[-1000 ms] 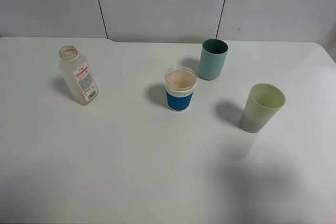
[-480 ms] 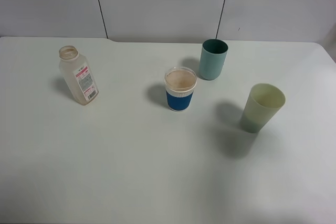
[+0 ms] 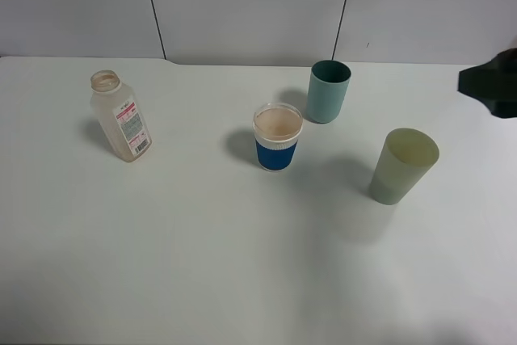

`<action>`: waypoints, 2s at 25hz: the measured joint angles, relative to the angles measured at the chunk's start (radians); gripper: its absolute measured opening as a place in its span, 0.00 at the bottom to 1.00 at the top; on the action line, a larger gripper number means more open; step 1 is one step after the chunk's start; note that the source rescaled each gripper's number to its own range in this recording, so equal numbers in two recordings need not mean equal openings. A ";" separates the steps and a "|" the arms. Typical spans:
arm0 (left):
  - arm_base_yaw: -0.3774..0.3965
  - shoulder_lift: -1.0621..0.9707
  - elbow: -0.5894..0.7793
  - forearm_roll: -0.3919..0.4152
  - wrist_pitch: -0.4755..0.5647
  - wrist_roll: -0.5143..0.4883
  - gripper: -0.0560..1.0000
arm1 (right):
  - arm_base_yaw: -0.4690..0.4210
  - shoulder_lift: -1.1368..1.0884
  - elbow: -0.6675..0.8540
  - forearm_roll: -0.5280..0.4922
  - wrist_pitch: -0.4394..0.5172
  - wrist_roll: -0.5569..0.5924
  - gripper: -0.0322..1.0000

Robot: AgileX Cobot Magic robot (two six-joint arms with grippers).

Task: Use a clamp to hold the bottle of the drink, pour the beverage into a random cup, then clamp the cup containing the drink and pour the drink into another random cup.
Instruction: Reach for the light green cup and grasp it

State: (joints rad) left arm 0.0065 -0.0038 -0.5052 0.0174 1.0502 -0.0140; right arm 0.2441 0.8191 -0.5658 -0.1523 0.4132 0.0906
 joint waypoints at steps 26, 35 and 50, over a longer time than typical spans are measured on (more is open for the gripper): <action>0.000 0.000 0.000 0.000 0.000 -0.001 0.99 | 0.063 0.341 0.000 0.627 -0.308 -0.568 0.78; 0.000 0.000 0.000 0.000 0.000 -0.001 0.99 | -0.037 0.344 0.000 0.643 -0.362 -0.587 0.78; 0.000 0.000 0.000 0.000 0.000 -0.001 0.99 | -0.069 0.344 0.000 0.647 -0.334 -0.614 1.00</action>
State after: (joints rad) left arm 0.0065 -0.0038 -0.5052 0.0174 1.0502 -0.0148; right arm 0.1755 1.1632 -0.5661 0.4946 0.0793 -0.5234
